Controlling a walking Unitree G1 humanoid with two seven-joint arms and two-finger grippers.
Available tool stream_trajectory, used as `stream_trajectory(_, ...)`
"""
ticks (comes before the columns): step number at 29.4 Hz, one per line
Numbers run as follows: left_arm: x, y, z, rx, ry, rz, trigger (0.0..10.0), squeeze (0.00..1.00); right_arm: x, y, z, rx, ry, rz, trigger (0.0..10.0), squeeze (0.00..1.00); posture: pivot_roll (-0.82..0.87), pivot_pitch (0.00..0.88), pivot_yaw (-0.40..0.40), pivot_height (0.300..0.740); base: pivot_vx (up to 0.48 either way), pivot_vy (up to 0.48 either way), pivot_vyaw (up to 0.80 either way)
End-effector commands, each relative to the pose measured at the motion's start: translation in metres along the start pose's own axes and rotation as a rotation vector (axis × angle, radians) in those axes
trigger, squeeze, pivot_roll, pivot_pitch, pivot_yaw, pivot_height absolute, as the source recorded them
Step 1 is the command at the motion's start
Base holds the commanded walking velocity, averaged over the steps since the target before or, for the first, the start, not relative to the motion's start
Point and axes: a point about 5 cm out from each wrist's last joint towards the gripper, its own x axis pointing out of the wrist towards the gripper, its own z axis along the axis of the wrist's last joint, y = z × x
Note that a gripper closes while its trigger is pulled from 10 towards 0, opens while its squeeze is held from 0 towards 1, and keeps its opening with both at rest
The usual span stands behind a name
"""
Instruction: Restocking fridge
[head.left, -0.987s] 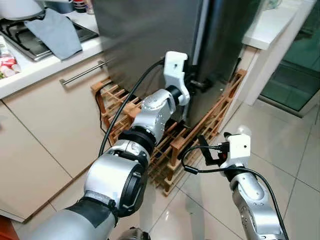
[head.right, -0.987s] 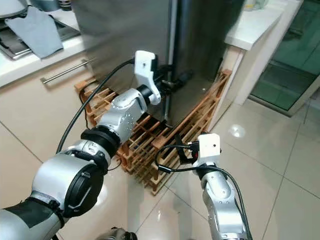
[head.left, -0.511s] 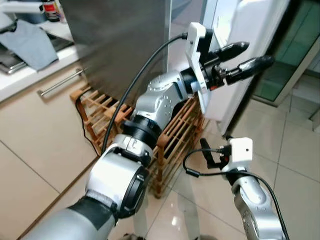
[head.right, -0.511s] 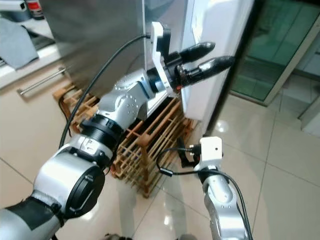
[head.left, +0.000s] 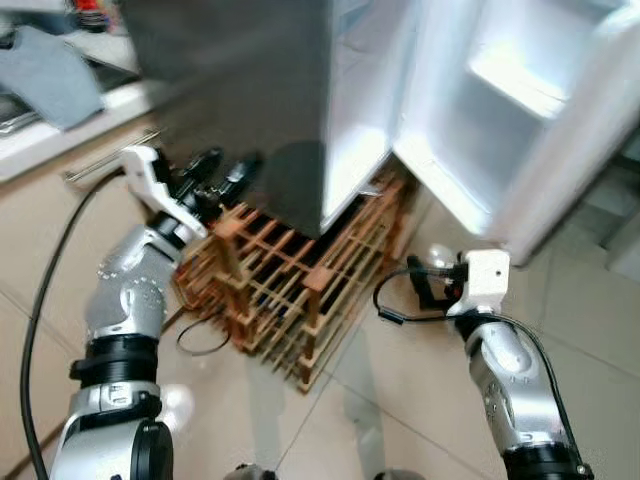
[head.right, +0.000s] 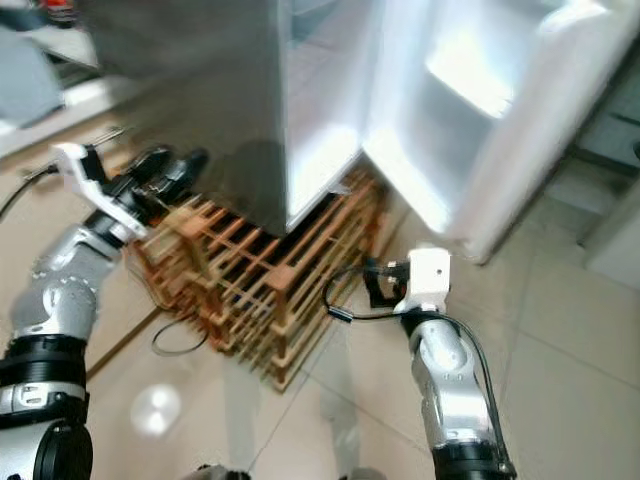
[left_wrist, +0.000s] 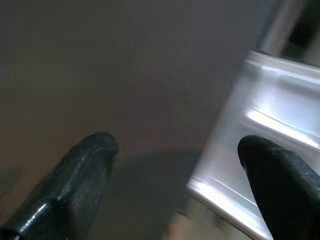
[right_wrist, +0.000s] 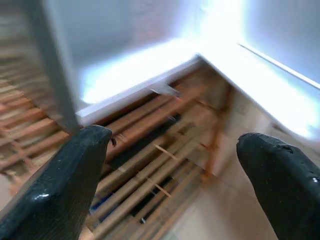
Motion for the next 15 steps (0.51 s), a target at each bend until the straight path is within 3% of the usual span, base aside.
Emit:
stream_trajectory(1,-0.011,0.008,-0.014,-0.028,0.038,0.139,10.0,0.0,0.009,-0.002,0.004,0.015,-0.003,-0.015,10.0,0.0,-0.05,0.0,-0.024,0.74,0.0,0.0,0.63)
stream_trajectory(2,-0.027,0.016,-0.03,0.044,0.093,0.321,10.0,0.0,0.022,-0.008,0.009,0.106,0.011,-0.07,10.0,0.0,-0.02,0.0,-0.033,0.74,0.0,0.0,0.52)
stream_trajectory(4,-0.032,0.016,-0.038,0.075,0.127,0.374,10.0,0.0,0.027,-0.009,0.011,0.111,0.009,-0.086,10.0,0.0,-0.02,0.0,-0.035,0.74,0.0,0.0,0.52)
stream_trajectory(6,-0.036,0.01,-0.047,0.244,0.193,0.426,10.0,0.0,0.032,-0.007,0.015,0.084,-0.007,-0.082,10.0,0.0,0.0,0.0,-0.034,0.74,0.0,0.0,0.52)
stream_trajectory(7,-0.036,0.01,-0.047,0.244,0.193,0.426,10.0,0.0,0.032,-0.007,0.015,0.084,-0.007,-0.082,10.0,0.0,0.0,0.0,-0.034,0.74,0.0,0.0,0.52)
stream_trajectory(8,-0.031,-0.007,-0.05,0.358,0.205,0.407,10.0,0.0,0.033,-0.004,0.014,0.053,-0.017,-0.064,10.0,0.0,0.01,0.0,-0.034,0.74,0.0,0.0,0.49)
stream_trajectory(10,-0.022,-0.022,-0.05,0.4,0.191,0.381,10.0,0.0,0.033,-0.002,0.009,0.053,-0.013,-0.056,10.0,0.0,0.01,0.0,-0.026,0.74,0.0,0.0,0.46)
stream_trajectory(15,-0.009,-0.036,-0.049,0.493,0.167,0.34,10.0,0.0,0.031,0.001,0.006,0.082,-0.022,-0.051,10.0,0.0,-0.01,0.0,0.002,0.74,0.0,0.0,0.45)
